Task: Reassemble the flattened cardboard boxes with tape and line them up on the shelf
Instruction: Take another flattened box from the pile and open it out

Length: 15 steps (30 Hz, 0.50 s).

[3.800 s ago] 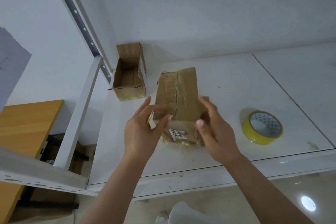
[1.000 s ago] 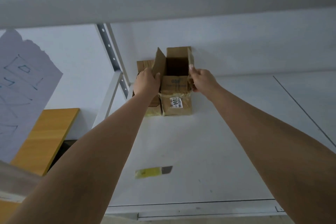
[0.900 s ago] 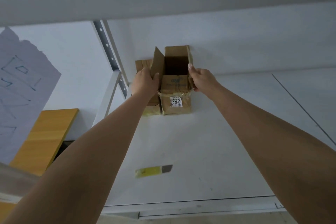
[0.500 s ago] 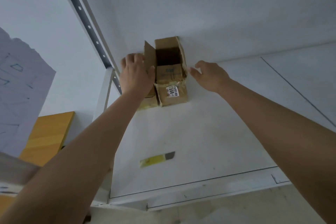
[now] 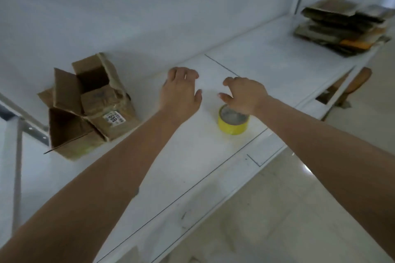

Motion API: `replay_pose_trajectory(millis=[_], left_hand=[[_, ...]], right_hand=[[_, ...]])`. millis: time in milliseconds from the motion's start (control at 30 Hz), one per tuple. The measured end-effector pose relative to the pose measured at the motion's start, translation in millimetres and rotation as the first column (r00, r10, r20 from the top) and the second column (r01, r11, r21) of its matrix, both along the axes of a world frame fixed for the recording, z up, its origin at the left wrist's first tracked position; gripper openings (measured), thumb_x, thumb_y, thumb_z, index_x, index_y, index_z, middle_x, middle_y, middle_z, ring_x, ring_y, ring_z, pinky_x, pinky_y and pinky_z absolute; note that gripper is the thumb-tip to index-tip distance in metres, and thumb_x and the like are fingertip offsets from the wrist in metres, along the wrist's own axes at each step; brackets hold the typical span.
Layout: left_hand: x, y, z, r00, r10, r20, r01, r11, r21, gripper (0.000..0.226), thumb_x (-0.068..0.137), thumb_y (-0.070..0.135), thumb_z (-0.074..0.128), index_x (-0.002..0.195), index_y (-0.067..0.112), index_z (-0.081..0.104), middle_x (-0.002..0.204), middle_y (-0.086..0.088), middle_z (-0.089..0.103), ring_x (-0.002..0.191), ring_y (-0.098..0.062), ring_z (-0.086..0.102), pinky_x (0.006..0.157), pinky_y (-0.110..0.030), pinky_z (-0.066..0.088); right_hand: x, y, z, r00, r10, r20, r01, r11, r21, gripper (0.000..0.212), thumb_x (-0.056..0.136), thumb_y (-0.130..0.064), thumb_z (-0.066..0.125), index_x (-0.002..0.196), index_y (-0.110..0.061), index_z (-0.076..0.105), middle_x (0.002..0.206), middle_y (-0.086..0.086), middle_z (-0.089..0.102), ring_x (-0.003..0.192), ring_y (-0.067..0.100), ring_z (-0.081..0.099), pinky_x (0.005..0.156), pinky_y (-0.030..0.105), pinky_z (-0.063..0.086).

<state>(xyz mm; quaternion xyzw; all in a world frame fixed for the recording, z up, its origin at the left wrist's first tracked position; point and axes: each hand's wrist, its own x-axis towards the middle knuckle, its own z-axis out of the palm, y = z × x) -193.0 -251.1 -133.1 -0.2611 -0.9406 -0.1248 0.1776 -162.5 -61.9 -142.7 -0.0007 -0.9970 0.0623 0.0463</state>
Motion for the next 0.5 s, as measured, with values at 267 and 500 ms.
replay_pose_trajectory(millis=[267,500], left_hand=[[21.8,186.3,-5.5,0.986,-0.167,0.017,0.167,0.986,-0.027,0.043,0.092,0.03,0.056,0.131,0.012,0.05,0.132,-0.01,0.049,0.131,-0.027,0.035,0.094,-0.038,0.043],[30.9,320.6,-14.1,0.969,-0.231,0.085,0.231,0.973,0.009,0.043,0.094,0.032,0.056,0.132,0.012,0.048,0.132,-0.008,0.049,0.13,-0.025,0.035,0.095,-0.035,0.042]], right_hand=[[49.1,169.1,7.5,0.991,-0.133,-0.01,0.133,0.991,0.028,0.046,0.099,-0.045,0.042,0.132,-0.012,0.047,0.124,0.011,0.059,0.111,0.032,0.058,0.086,0.042,0.049],[71.0,291.3,7.8,0.979,-0.202,-0.001,0.202,0.978,0.047,0.045,0.1,-0.044,0.042,0.13,-0.011,0.048,0.12,0.011,0.061,0.107,0.031,0.06,0.081,0.04,0.051]])
